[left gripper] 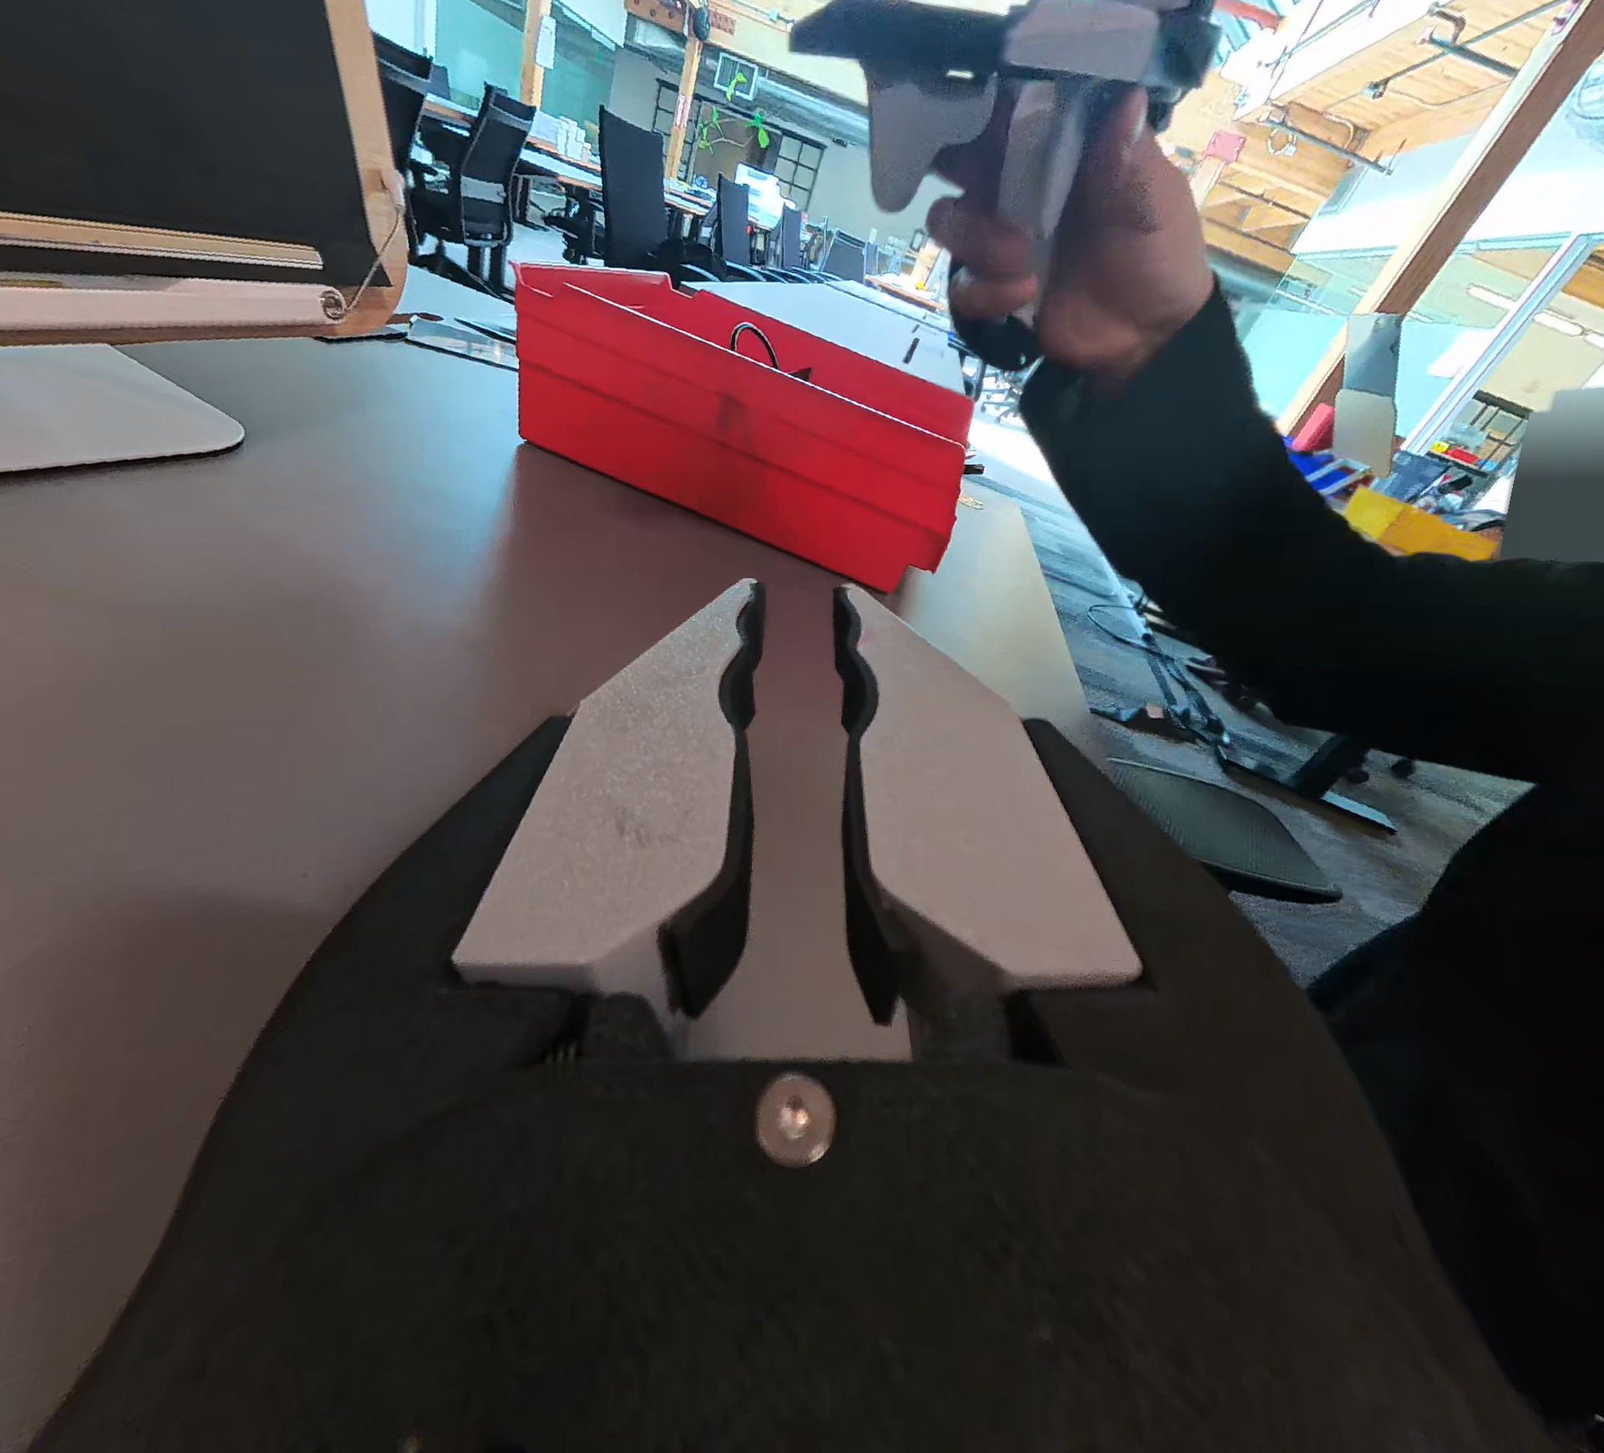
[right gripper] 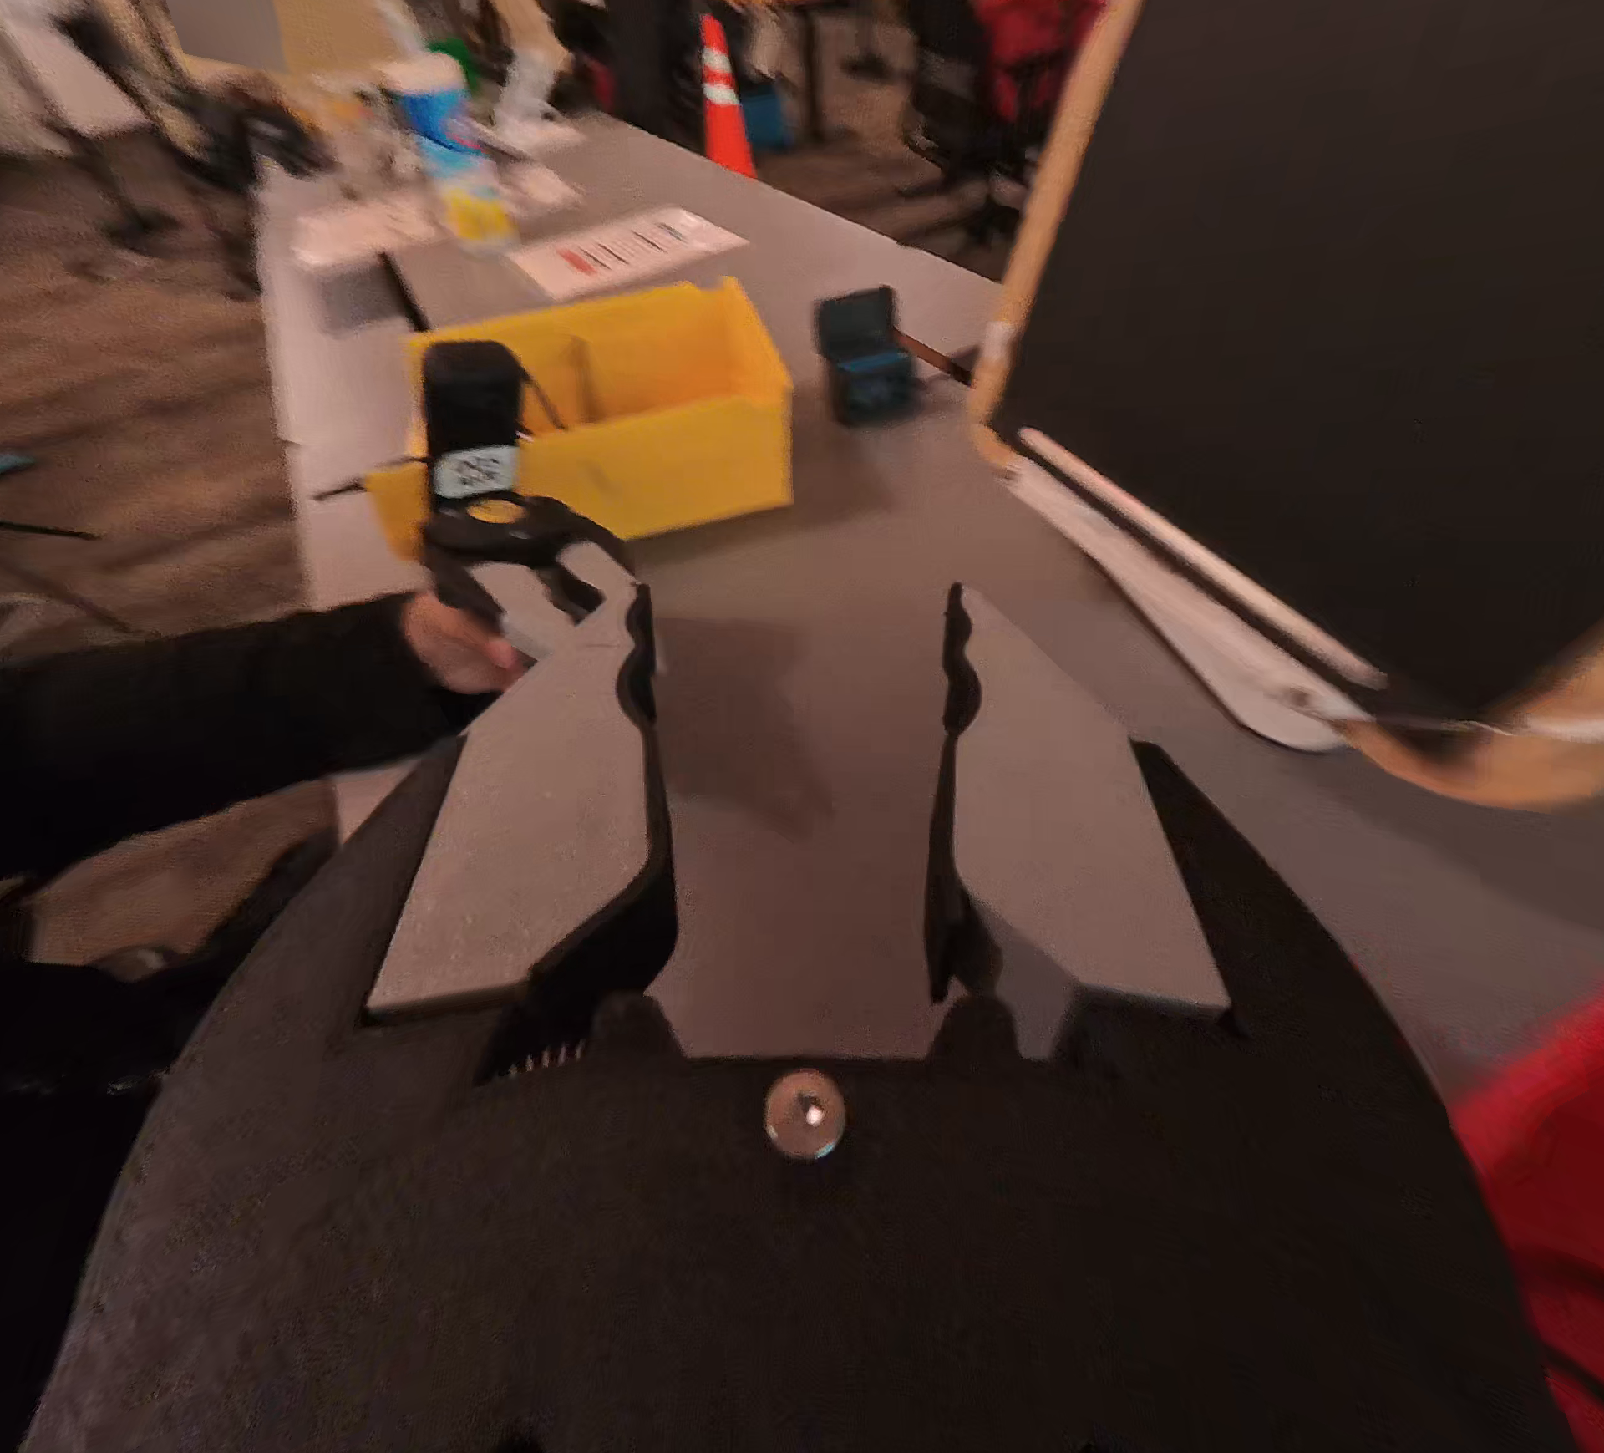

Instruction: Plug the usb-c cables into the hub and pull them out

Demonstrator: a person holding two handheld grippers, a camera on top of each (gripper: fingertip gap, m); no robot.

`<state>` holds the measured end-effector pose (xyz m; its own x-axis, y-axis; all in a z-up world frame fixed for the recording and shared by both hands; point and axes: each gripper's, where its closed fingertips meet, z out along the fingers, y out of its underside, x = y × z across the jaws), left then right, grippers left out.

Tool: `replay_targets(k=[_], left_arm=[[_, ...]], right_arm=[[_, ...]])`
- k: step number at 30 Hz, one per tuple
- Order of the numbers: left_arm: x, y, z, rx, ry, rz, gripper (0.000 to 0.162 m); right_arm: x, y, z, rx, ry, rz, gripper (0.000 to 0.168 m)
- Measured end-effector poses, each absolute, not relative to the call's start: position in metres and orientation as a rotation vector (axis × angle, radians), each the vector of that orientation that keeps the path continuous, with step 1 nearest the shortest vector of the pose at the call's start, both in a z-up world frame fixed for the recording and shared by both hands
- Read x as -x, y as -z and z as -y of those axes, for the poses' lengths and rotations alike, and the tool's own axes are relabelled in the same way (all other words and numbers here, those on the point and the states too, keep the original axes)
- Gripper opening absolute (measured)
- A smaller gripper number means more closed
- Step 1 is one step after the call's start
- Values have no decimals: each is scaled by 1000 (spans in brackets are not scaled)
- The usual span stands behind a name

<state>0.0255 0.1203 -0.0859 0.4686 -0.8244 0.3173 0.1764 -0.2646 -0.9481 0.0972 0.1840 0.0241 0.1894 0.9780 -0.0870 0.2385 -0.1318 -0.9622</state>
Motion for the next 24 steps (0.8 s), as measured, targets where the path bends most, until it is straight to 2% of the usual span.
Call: replay_targets(k=[6, 10, 12, 14, 16, 20, 24], left_arm=[[-32, 79, -88, 1543, 1075, -610, 21], [-11, 43, -24, 1574, 960, -714, 26], [26, 17, 3, 1628, 793, -722, 26], [91, -3, 15, 1733, 516, -649, 30], [173, -9, 18, 1864, 228, -525, 40], [301, 42, 22, 2259, -161, -428, 45], [324, 98, 14, 2530, -73, -469, 43]], right_arm=[[-14, 56, -168, 1539, -1102, 1249, 67], [-6, 97, -180, 1517, -1055, 1240, 57], [-7, 98, -174, 1536, -1116, 1266, 63], [-10, 97, -178, 1527, -1109, 1232, 59], [-10, 94, -176, 1538, -1155, 1221, 60], [-10, 83, -170, 1526, -1272, 1182, 59], [-12, 83, -169, 1532, -1325, 1167, 59]])
